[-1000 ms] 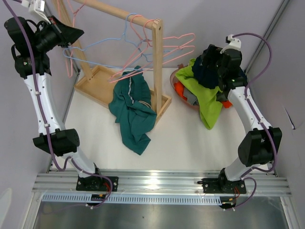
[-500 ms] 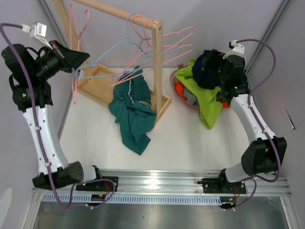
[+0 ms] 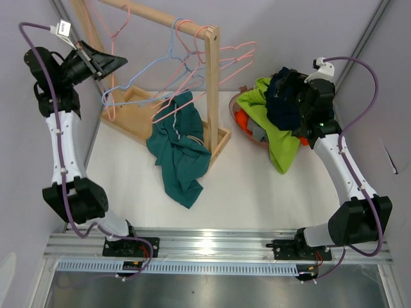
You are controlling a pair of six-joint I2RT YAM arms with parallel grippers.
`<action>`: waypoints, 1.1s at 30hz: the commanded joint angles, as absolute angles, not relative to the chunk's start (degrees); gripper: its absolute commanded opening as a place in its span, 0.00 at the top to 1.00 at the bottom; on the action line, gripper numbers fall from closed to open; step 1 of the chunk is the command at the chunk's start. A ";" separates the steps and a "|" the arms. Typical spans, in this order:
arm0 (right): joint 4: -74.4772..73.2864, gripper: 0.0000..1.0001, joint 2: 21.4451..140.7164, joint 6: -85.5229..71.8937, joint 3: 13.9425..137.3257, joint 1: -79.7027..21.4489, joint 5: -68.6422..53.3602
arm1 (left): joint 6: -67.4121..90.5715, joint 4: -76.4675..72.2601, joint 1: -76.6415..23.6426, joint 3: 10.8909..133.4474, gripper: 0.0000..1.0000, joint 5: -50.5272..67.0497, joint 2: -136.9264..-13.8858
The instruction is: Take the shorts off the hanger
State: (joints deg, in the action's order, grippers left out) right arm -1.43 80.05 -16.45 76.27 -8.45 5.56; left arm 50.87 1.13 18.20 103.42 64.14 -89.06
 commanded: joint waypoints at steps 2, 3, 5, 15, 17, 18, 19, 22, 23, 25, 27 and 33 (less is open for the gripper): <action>0.70 0.04 78.92 -15.91 75.50 -8.44 6.33 | 58.38 -2.93 18.46 103.88 1.00 67.59 -89.04; 0.79 0.04 78.93 -16.08 75.32 -8.44 6.24 | 56.62 2.23 18.54 103.63 1.00 66.20 -88.08; 0.97 0.04 79.01 -16.26 75.06 -8.44 6.15 | 52.66 5.17 18.63 99.88 1.00 64.43 -83.61; 1.93 0.04 78.49 -17.05 72.69 -8.88 5.27 | 69.92 -18.41 17.93 98.95 1.00 68.02 -86.64; 2.28 0.05 78.40 -17.05 72.16 -8.96 5.36 | 74.68 -23.62 17.06 100.45 1.00 68.81 -88.85; 2.46 0.05 78.31 -17.05 71.64 -8.96 5.45 | 79.14 -26.08 16.62 100.89 1.00 69.17 -91.12; 2.55 0.05 78.31 -17.22 71.46 -8.96 5.54 | 80.93 -30.37 16.26 101.51 1.00 69.43 -92.19; 3.25 0.05 78.13 -17.58 70.40 -9.05 5.54 | 86.56 -34.44 14.68 101.95 1.00 69.70 -95.52; 3.51 0.05 78.05 -17.58 70.14 -9.14 5.71 | 87.44 -36.02 13.89 102.74 1.00 69.87 -96.32; 3.69 0.05 77.87 -17.67 69.35 -9.23 5.71 | 88.59 -36.30 13.19 103.62 1.00 69.61 -97.64; 3.96 0.05 77.70 -17.84 68.73 -9.32 5.80 | 89.55 -36.47 12.04 105.20 1.00 69.52 -99.75; 4.31 0.05 76.64 -17.58 66.45 -9.32 6.06 | 90.79 -37.44 10.55 104.77 1.00 69.34 -101.25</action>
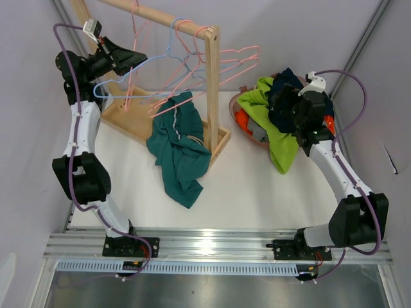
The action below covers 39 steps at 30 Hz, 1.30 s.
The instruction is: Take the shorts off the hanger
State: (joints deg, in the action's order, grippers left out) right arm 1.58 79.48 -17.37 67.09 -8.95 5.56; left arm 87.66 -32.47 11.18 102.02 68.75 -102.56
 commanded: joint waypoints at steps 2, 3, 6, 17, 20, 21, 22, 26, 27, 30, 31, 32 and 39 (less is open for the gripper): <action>4.92 0.05 76.12 -17.40 65.40 -9.32 6.15 | 90.79 -37.18 10.63 104.07 1.00 69.43 -100.99; 5.10 0.05 75.59 -17.40 65.04 -9.23 6.15 | 90.70 -36.92 10.72 103.54 0.99 69.52 -100.81; 5.01 0.05 75.15 -17.49 64.60 -9.23 6.06 | 89.66 -35.00 10.72 102.74 0.97 69.52 -100.72; 5.10 0.05 73.30 -17.93 62.40 -9.32 5.98 | 84.02 -24.87 10.46 106.96 1.00 66.97 -105.82; 4.92 0.05 72.51 -17.84 61.79 -9.32 6.07 | 83.41 -24.79 10.55 107.13 0.97 67.23 -106.00; 4.83 0.04 72.34 -17.84 61.70 -9.40 6.06 | 83.15 -24.44 10.55 107.14 0.90 67.24 -106.00; 4.49 0.04 71.99 -18.10 61.61 -9.49 6.15 | 82.62 -23.65 10.55 107.49 0.85 67.24 -105.91; 2.82 0.01 67.70 -17.76 61.52 -11.16 7.29 | 81.03 -21.53 10.63 108.11 0.55 66.71 -105.91; 2.46 0.01 66.54 -17.41 61.52 -12.82 7.90 | 81.47 -22.84 10.72 107.41 0.48 66.88 -105.73; 0.27 0.01 61.11 -16.43 62.93 -16.77 10.19 | 82.53 -25.13 11.25 106.00 0.04 66.97 -104.60; -2.09 0.01 59.87 -16.26 63.45 -20.53 11.67 | 82.36 -24.88 11.77 105.21 0.01 66.89 -104.15; -2.63 0.01 58.72 -16.09 63.81 -23.00 12.56 | 81.83 -24.79 12.13 104.77 0.01 66.80 -103.72; -5.01 0.01 61.85 -13.10 67.40 -54.55 30.04 | 69.74 -13.93 16.25 96.60 0.01 63.82 -96.43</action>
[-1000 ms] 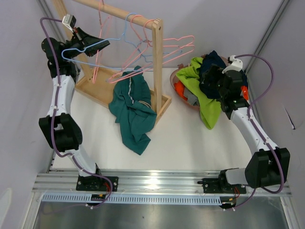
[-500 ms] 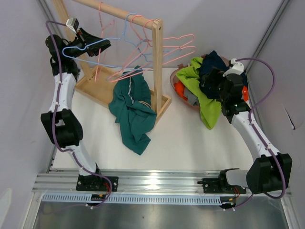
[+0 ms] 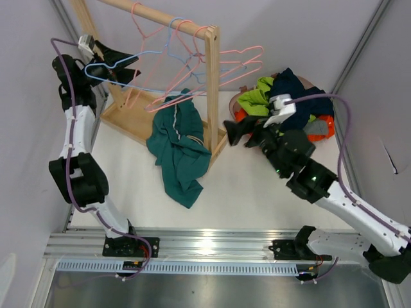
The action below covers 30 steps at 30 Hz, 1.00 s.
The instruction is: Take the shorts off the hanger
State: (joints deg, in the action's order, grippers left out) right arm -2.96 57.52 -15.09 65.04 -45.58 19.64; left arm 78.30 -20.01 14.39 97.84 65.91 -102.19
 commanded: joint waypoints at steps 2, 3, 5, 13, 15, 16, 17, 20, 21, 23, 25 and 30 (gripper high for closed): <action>-5.45 0.01 65.28 -14.14 68.46 -60.72 33.03 | 53.58 7.03 16.61 100.00 0.01 57.77 -94.93; -6.06 0.01 67.04 -14.76 69.51 -62.04 33.39 | 47.87 13.56 16.44 101.06 0.01 54.70 -94.31; -6.59 0.01 72.40 -16.43 70.48 -64.15 33.31 | 38.52 24.90 16.35 103.09 0.01 46.43 -92.64; -5.89 0.01 89.46 -16.88 78.73 -64.16 30.06 | 30.41 28.92 16.35 93.00 0.01 32.09 -82.54; -6.06 0.00 94.29 -16.18 80.67 -62.68 29.54 | 30.58 27.25 16.26 89.24 0.01 31.47 -79.11; -6.24 0.00 95.79 -16.08 81.73 -61.97 29.36 | 30.76 26.90 16.26 88.34 0.01 31.38 -77.88; -6.07 0.01 98.15 -15.82 83.30 -61.27 29.18 | 30.94 26.63 16.26 87.46 0.01 31.12 -75.70; -5.45 0.01 102.29 -14.51 85.60 -58.98 29.70 | 30.76 25.66 16.26 83.77 0.01 31.03 -72.26; -5.28 0.01 103.35 -13.98 86.04 -58.10 30.23 | 30.41 25.49 16.26 82.80 0.01 30.16 -70.07; -5.36 0.01 105.46 -13.10 87.09 -56.96 30.76 | 30.32 25.66 16.26 81.83 0.01 29.36 -67.95; -5.54 0.01 108.80 -12.83 88.76 -55.38 30.76 | 30.76 25.49 16.26 80.61 0.01 29.09 -65.66; -5.89 0.01 114.34 -13.18 91.49 -53.18 29.45 | 30.50 25.14 16.26 78.58 0.01 27.25 -61.71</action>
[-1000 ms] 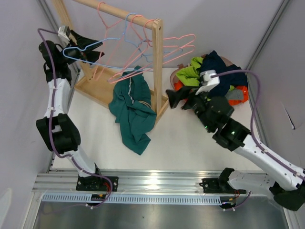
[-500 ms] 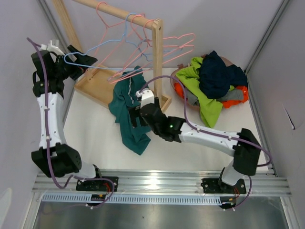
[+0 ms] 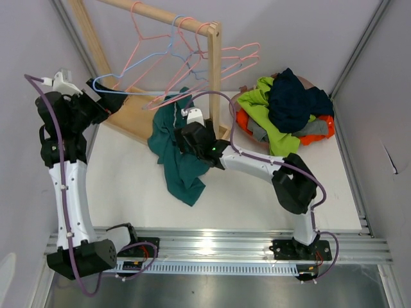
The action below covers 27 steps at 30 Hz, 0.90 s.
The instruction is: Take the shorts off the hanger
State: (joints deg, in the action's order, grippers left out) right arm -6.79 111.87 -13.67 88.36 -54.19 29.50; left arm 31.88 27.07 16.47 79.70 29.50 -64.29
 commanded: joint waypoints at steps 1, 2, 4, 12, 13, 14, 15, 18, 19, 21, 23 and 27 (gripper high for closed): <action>-5.98 0.01 116.00 -13.36 92.63 -53.09 29.27 | 30.50 25.14 16.35 77.97 0.01 26.11 -60.83; -6.41 0.01 116.71 -13.53 93.16 -53.17 29.01 | 30.50 24.53 16.26 76.91 0.01 25.93 -60.47; -6.42 0.01 118.64 -13.89 94.30 -53.35 28.39 | 30.41 24.26 16.26 76.20 0.01 25.67 -59.77; -6.77 0.97 120.41 -16.35 93.78 -53.87 25.75 | 30.33 23.90 16.26 75.59 0.01 25.05 -58.98; -7.12 1.00 120.15 -16.52 93.61 -54.22 26.19 | 30.24 24.17 16.26 75.67 0.01 24.53 -58.80; -7.64 1.00 118.84 -16.18 92.82 -54.66 26.54 | 29.97 24.43 16.26 75.85 0.01 23.56 -58.62; -7.73 1.00 117.78 -15.74 92.20 -55.80 27.33 | 29.54 24.78 16.26 76.11 0.01 22.95 -58.19; -8.26 1.00 110.34 -14.15 88.79 -59.48 31.54 | 28.57 25.39 16.17 76.55 0.01 21.28 -57.66; -8.70 1.00 107.87 -13.89 87.99 -60.72 33.12 | 28.39 25.66 16.08 76.73 0.01 20.75 -57.57; -11.15 1.00 100.42 -14.15 86.84 -63.53 38.83 | 27.69 26.01 15.91 76.90 0.01 18.65 -57.31; -14.13 1.00 95.74 -13.89 87.27 -68.62 45.22 | 27.34 26.63 15.82 76.99 0.01 17.41 -56.60; -25.21 1.00 89.83 -12.67 98.93 -76.63 59.47 | 27.51 25.93 15.73 74.89 0.01 15.82 -54.58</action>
